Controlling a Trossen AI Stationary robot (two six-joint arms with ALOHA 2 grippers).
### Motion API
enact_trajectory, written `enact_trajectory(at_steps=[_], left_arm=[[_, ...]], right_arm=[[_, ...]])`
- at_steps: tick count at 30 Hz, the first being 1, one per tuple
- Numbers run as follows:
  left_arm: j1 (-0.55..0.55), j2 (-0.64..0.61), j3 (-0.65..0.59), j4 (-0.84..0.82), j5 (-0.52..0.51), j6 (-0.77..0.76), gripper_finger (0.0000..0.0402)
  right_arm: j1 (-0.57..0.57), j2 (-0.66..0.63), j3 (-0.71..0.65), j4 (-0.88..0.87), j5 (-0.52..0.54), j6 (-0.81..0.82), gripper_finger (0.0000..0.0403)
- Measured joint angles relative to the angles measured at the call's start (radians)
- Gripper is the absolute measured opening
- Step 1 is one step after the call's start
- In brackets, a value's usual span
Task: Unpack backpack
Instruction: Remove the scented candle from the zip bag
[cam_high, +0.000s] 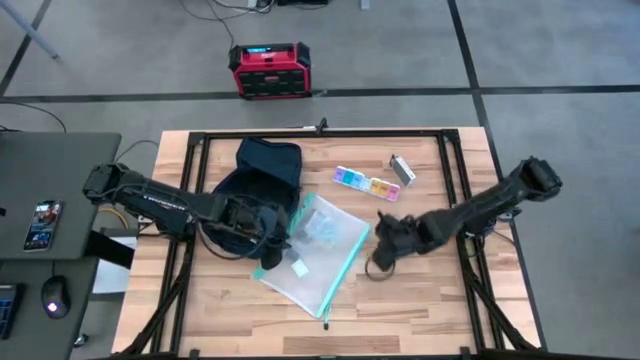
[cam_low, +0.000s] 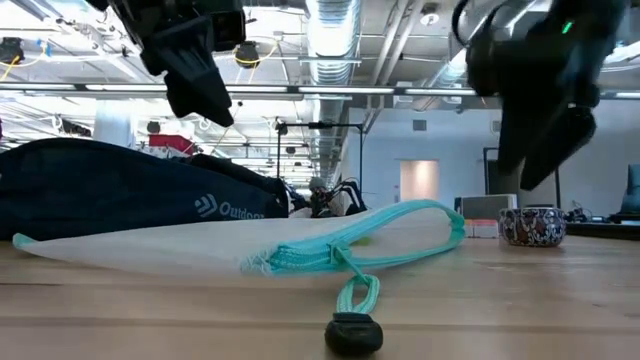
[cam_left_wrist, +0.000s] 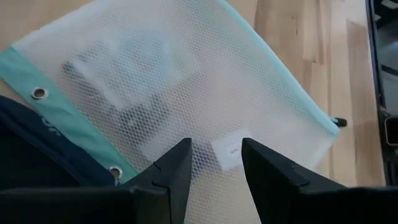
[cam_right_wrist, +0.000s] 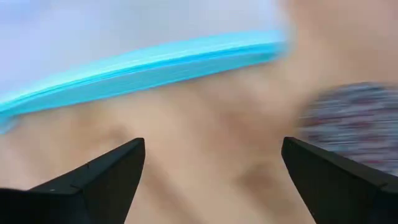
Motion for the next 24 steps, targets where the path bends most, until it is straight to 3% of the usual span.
enact_trajectory(at_steps=[6, 10, 16, 21, 24], left_arm=[[-0.011, 0.000, -0.058, 0.009, -0.073, 0.070, 0.0125], [-0.011, 0.001, -0.114, 0.083, -0.078, 0.107, 0.0125], [-0.011, 0.000, -0.185, 0.211, -0.078, 0.148, 0.0125], [-0.011, 0.000, -0.270, 0.342, -0.078, 0.143, 0.0125], [-0.011, 0.001, -0.302, 0.339, -0.077, 0.119, 0.0125]], right_arm=[[0.094, 0.185, 0.007, 0.211, 0.003, 0.071, 0.0358], [0.096, 0.316, 0.089, 0.297, 0.039, -0.008, 0.0339], [0.055, 0.435, 0.229, 0.248, 0.132, -0.176, 0.0302], [-0.006, 0.476, 0.278, 0.226, 0.139, -0.241, 0.0291], [-0.043, 0.466, 0.306, 0.234, 0.140, -0.260, 0.0291]])
